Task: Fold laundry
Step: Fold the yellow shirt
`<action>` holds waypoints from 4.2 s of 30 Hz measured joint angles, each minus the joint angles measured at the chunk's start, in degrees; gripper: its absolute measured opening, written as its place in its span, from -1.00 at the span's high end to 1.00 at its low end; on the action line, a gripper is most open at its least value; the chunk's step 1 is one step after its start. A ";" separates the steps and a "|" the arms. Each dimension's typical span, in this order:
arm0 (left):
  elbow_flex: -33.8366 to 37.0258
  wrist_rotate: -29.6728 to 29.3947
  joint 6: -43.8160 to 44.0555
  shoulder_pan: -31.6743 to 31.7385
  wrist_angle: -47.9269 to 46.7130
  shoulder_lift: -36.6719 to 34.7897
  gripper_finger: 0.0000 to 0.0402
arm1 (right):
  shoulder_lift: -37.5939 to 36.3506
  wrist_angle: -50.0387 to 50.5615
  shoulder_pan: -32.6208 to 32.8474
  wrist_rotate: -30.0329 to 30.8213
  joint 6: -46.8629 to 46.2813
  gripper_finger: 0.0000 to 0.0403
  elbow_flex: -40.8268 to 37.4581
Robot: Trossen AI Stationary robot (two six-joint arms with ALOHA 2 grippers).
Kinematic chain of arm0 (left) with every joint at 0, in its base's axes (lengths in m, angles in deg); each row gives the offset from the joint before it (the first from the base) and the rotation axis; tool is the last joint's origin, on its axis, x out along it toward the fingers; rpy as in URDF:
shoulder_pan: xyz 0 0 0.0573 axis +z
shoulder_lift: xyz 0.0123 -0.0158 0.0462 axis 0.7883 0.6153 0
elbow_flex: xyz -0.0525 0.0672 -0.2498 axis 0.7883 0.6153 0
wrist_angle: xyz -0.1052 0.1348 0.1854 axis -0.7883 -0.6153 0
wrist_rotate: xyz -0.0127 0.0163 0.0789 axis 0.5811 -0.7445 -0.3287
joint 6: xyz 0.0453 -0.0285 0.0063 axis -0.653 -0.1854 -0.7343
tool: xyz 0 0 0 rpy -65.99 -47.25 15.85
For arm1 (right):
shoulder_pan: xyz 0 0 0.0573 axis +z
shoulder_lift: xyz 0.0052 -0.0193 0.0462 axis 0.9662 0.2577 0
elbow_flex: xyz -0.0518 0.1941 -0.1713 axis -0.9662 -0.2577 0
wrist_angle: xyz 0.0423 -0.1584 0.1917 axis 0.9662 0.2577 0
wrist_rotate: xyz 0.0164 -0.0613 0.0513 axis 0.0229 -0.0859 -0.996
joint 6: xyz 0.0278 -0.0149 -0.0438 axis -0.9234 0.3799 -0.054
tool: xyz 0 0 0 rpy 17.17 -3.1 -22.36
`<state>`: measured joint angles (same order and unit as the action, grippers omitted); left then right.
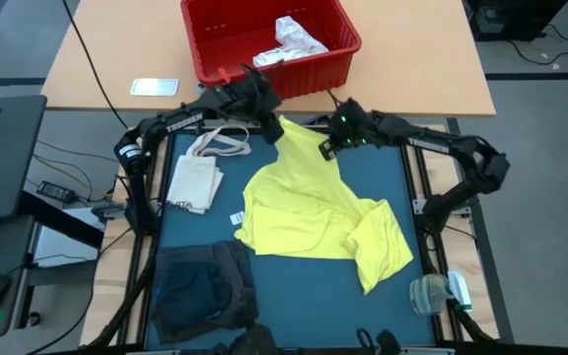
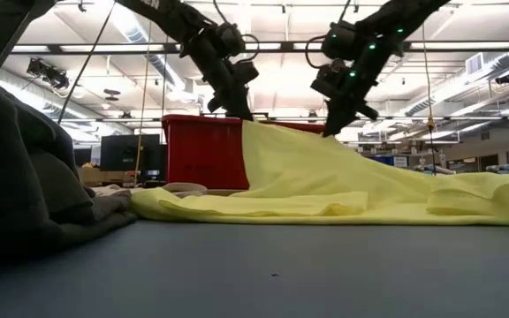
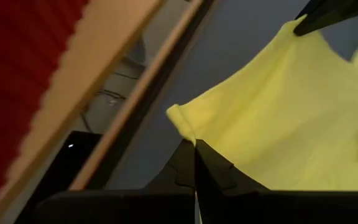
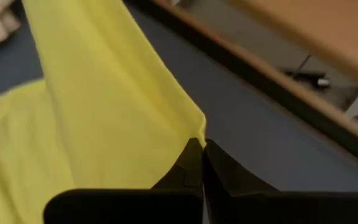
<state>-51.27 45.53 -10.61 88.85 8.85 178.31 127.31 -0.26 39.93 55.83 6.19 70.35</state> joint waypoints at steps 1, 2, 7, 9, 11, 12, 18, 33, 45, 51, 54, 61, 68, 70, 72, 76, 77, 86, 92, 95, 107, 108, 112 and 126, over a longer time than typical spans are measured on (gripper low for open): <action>0.00 -0.13 -0.23 0.70 0.15 0.17 1.00 | 1.46 0.47 -0.74 0.02 0.43 0.99 1.80; 0.00 -0.32 -0.76 1.35 0.59 0.29 1.00 | 2.99 1.14 -1.37 -0.03 0.73 0.99 3.59; 0.06 -0.96 -1.64 4.47 0.79 1.51 1.00 | 11.10 3.38 -2.93 -1.27 2.11 1.00 10.69; 0.04 -1.00 -1.62 5.59 1.23 1.95 1.00 | 14.07 3.84 -3.15 -1.85 2.16 0.99 12.76; 0.04 -1.07 -1.85 6.54 0.58 2.57 1.00 | 16.85 4.35 -3.28 -1.77 2.00 0.96 14.43; 0.04 -1.16 -1.99 6.96 0.57 2.91 1.00 | 17.98 4.40 -3.36 -1.59 2.00 0.93 15.15; 0.04 -5.59 -2.54 8.76 0.02 4.44 1.00 | 19.79 6.69 -3.67 1.65 -1.31 0.69 17.88; 0.04 -6.91 0.72 10.14 -2.22 4.46 0.67 | 0.97 32.70 2.89 -4.97 -7.72 0.42 14.27; 0.52 16.81 -1.42 -5.14 -14.76 2.56 0.74 | -18.69 24.07 19.30 -25.01 -22.33 0.42 -14.29; 6.41 17.12 6.31 -18.66 -0.02 2.56 0.92 | -21.63 20.64 33.03 -25.10 -31.77 0.48 -21.88; 10.62 17.08 12.23 -23.04 10.38 2.56 0.98 | -21.27 15.36 38.99 -23.32 -34.76 0.53 -23.28; 19.61 17.64 22.53 -25.72 17.44 5.62 0.98 | -18.78 19.22 42.86 -12.72 -34.28 0.62 -23.41; 24.43 18.79 24.47 -24.51 3.73 6.16 0.98 | -16.21 25.98 41.68 -5.71 -34.24 0.63 -24.97; 24.65 17.32 24.34 -22.81 0.33 6.16 0.98 | -15.20 23.05 41.62 -7.73 -34.81 0.63 -27.24; 24.65 15.99 23.59 -20.84 -2.69 6.16 0.98 | -13.71 18.68 41.75 -10.93 -35.95 0.63 -29.96; 24.63 13.64 22.58 -16.36 -3.17 6.12 0.98 | -10.88 10.16 43.79 -18.34 -40.89 0.63 -33.79; 24.61 13.15 22.60 -15.00 -2.67 6.12 0.98 | -10.41 7.57 44.64 -20.79 -41.66 0.63 -34.16; 20.46 1.79 20.92 -2.69 -3.44 5.71 0.98 | -9.73 -24.85 46.37 -33.62 -38.26 0.67 -30.83; 15.49 1.59 19.51 0.77 -10.71 3.13 0.98 | -13.51 -27.31 42.48 -31.95 -36.10 0.81 -29.72; 13.69 2.68 18.91 -1.15 -15.11 0.73 0.98 | -15.96 -26.66 41.20 -26.13 -32.62 0.83 -29.72; 13.44 1.72 23.34 -12.50 -17.80 -16.24 0.98 | -0.13 -24.03 30.96 -19.95 -0.53 0.03 -19.72; 13.44 1.06 24.47 -13.09 -18.60 -17.15 0.98 | 2.28 -23.18 30.29 -19.84 0.22 -0.05 -18.13; 13.44 -1.20 29.85 -16.33 -23.04 -20.23 0.98 | 10.19 -18.50 29.05 -27.05 1.54 -0.17 -13.16; 13.51 -9.49 41.92 -32.45 -17.56 -18.73 0.98 | 4.64 8.57 33.75 -29.03 2.55 0.90 -7.88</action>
<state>-37.77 36.05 31.31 56.40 -8.71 159.58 131.95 8.31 73.67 26.80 8.74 62.48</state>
